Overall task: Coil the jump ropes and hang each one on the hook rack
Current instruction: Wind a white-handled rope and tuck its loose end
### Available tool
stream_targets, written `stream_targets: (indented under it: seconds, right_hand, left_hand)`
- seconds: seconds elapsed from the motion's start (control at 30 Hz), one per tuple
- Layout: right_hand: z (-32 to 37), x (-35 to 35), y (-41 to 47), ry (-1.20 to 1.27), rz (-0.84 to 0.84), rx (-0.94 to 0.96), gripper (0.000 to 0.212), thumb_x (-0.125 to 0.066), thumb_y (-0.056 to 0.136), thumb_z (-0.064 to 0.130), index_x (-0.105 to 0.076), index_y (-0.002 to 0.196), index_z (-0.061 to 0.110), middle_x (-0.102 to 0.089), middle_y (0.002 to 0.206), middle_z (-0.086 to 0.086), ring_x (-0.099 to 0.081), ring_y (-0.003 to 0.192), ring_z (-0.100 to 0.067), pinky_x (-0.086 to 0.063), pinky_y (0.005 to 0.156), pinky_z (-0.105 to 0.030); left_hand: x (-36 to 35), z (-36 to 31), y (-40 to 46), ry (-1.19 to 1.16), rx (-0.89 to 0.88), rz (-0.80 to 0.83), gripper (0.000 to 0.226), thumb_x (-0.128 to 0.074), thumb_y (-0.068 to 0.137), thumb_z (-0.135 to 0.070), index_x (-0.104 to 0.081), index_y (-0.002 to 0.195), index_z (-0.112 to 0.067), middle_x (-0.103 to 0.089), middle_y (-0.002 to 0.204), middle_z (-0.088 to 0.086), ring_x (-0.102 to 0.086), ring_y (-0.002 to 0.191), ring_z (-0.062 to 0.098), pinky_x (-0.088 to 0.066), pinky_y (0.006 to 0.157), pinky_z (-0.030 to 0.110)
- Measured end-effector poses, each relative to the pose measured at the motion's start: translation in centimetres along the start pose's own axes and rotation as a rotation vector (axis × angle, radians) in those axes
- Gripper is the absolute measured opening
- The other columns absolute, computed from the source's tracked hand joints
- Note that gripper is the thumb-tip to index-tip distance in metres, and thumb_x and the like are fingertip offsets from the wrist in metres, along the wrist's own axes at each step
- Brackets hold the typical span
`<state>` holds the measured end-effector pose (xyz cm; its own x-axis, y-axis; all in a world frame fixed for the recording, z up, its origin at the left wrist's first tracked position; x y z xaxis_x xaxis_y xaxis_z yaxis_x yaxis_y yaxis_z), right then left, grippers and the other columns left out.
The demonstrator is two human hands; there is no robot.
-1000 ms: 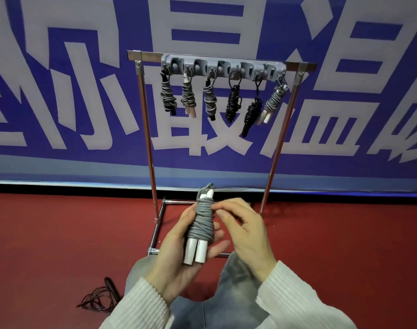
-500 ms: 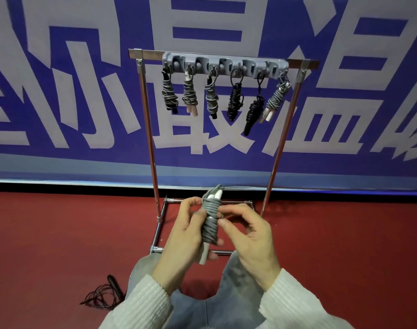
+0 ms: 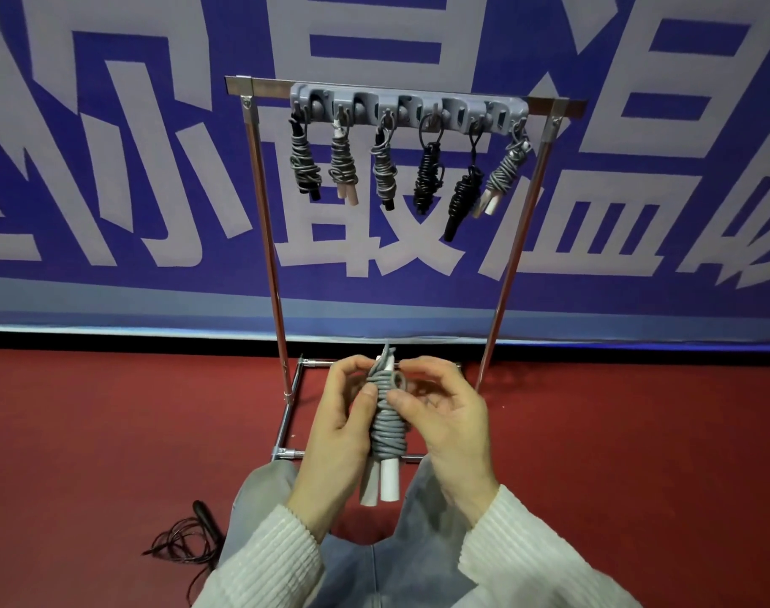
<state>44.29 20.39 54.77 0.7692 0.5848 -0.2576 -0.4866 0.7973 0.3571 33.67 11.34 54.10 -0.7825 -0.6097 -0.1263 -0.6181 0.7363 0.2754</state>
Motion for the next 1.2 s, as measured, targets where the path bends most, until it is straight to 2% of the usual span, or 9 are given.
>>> stream_targets:
  seconds: [0.13, 0.2, 0.3, 0.4, 0.57, 0.73, 0.93, 1.07, 1.2]
  right_hand:
    - [-1.1, 0.3, 0.1, 0.019, -0.015, -0.106, 0.029, -0.079, 0.080, -0.006, -0.079, 0.103, 0.012, -0.075, 0.104, -0.016, -0.072, 0.094, -0.024, -0.058, 0.082, -0.028]
    - [-1.0, 0.2, 0.1, -0.062, -0.012, -0.061, 0.028, -0.078, 0.082, -0.002, -0.080, 0.106, 0.013, -0.073, 0.107, -0.010, -0.072, 0.100, -0.019, -0.056, 0.084, -0.025]
    - [-1.0, 0.0, -0.1, -0.124, -0.003, -0.017, 0.027, -0.075, 0.086, -0.001, -0.080, 0.107, 0.016, -0.071, 0.107, -0.005, -0.071, 0.100, -0.011, -0.054, 0.082, -0.019]
    - [-1.4, 0.1, -0.1, -0.001, -0.034, -0.094, 0.027, -0.075, 0.085, -0.006, -0.079, 0.102, 0.014, -0.076, 0.098, -0.008, -0.073, 0.092, -0.016, -0.056, 0.079, -0.023]
    - [-0.8, 0.2, 0.2, -0.138, -0.009, 0.008, 0.028, -0.076, 0.087, 0.001, -0.079, 0.104, 0.023, -0.076, 0.102, -0.003, -0.073, 0.099, -0.020, -0.058, 0.088, -0.031]
    - [0.6, -0.1, 0.0, -0.358, 0.004, 0.199, 0.027, -0.070, 0.091, -0.002, -0.077, 0.102, 0.022, -0.074, 0.100, 0.010, -0.071, 0.099, -0.013, -0.053, 0.087, -0.021]
    - [0.0, -0.2, 0.0, -0.378, 0.031, 0.194, 0.023, -0.067, 0.093, -0.003, -0.077, 0.100, 0.016, -0.072, 0.099, 0.011, -0.070, 0.099, -0.013, -0.051, 0.086, -0.020]
    - [-0.2, -0.2, -0.2, -0.391, 0.031, 0.206, 0.018, -0.067, 0.093, -0.003, -0.077, 0.102, 0.009, -0.072, 0.101, 0.006, -0.070, 0.100, -0.014, -0.052, 0.087, -0.022]
    - [-0.6, -0.4, -0.3, -0.260, -0.032, 0.126, 0.021, -0.064, 0.095, -0.003, -0.076, 0.101, 0.014, -0.073, 0.101, 0.005, -0.070, 0.100, -0.016, -0.054, 0.085, -0.024]
  left_hand:
    - [0.4, 0.5, 0.2, 0.011, -0.009, 0.019, 0.025, -0.050, 0.103, -0.018, -0.052, 0.123, -0.032, -0.069, 0.113, 0.006, -0.068, 0.101, 0.038, -0.056, 0.088, 0.061]
    - [0.5, 0.3, 0.3, 0.098, -0.054, -0.008, 0.020, -0.050, 0.101, -0.018, -0.053, 0.118, -0.029, -0.067, 0.112, 0.001, -0.067, 0.104, 0.033, -0.055, 0.092, 0.056]
    - [0.2, 0.1, 0.1, 0.181, -0.088, -0.065, 0.023, -0.047, 0.104, -0.004, -0.058, 0.110, -0.023, -0.068, 0.104, -0.011, -0.066, 0.102, 0.014, -0.051, 0.090, 0.032]
    - [-0.3, 0.7, -0.4, 0.103, -0.020, 0.024, 0.027, -0.044, 0.098, -0.010, -0.055, 0.120, -0.021, -0.067, 0.115, -0.014, -0.064, 0.113, 0.010, -0.049, 0.092, 0.023]
    - [-0.5, 0.5, -0.8, 0.050, -0.037, 0.079, 0.038, -0.049, 0.096, -0.009, -0.044, 0.131, -0.019, -0.066, 0.121, -0.005, -0.065, 0.115, 0.015, -0.053, 0.095, 0.028]
    - [-0.3, 0.8, -0.6, -0.018, -0.020, -0.052, 0.022, -0.056, 0.099, -0.006, -0.054, 0.115, -0.021, -0.071, 0.107, 0.003, -0.068, 0.098, 0.019, -0.057, 0.084, 0.036]
    - [-0.5, 0.9, -0.4, 0.019, 0.014, -0.034, 0.032, -0.047, 0.096, 0.002, -0.054, 0.084, -0.027, -0.060, 0.080, -0.002, -0.052, 0.074, 0.015, -0.048, 0.067, 0.032]
    - [-0.3, 1.0, -0.2, -0.011, 0.032, -0.009, 0.018, -0.046, 0.085, -0.008, -0.052, 0.090, -0.025, -0.061, 0.087, 0.004, -0.053, 0.075, 0.024, -0.054, 0.065, 0.041]
    - [-0.2, 0.6, 0.1, 0.002, 0.001, -0.052, 0.029, -0.048, 0.086, -0.013, -0.055, 0.107, -0.030, -0.066, 0.103, -0.005, -0.060, 0.082, 0.021, -0.054, 0.070, 0.046]
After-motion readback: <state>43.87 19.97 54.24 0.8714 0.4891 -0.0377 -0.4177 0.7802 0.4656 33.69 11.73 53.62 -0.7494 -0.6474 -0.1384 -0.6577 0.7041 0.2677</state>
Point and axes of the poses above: each hand's wrist, its own y-axis towards the middle knuckle, its own x-axis out of the back of the hand, z = x × y, the point moved 7 cm from there along y, towards the middle knuckle
